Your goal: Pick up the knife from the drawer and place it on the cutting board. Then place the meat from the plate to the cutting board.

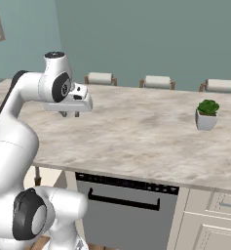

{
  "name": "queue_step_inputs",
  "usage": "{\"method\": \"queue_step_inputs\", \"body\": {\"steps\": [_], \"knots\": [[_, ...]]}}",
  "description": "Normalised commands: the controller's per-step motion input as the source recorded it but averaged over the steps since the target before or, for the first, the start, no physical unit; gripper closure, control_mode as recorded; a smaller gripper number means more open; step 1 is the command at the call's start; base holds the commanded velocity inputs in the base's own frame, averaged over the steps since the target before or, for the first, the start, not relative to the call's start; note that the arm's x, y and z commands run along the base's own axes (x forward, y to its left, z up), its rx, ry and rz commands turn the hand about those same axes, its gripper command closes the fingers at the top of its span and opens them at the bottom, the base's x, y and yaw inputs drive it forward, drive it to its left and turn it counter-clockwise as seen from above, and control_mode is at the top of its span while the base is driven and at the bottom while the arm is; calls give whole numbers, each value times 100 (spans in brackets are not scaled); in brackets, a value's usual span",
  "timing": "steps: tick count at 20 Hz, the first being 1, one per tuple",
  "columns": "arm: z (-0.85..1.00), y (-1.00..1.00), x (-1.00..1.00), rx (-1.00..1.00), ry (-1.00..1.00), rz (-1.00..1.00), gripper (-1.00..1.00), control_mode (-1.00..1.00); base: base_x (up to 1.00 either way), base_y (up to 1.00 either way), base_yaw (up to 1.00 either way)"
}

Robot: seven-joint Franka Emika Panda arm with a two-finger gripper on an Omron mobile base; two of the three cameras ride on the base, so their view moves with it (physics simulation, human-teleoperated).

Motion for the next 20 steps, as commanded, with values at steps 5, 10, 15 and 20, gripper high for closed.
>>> {"method": "queue_step_inputs", "body": {"steps": [5,10,15,20], "knots": [[0,0,-24,0,-3,0,-100,-100,0,0,0],[0,0,-62,0,-3,0,-100,-100,0,0,0],[-1,6,-53,6,-1,0,-100,-100,0,0,0],[-10,15,-51,8,0,0,-100,-100,0,0,0]]}}
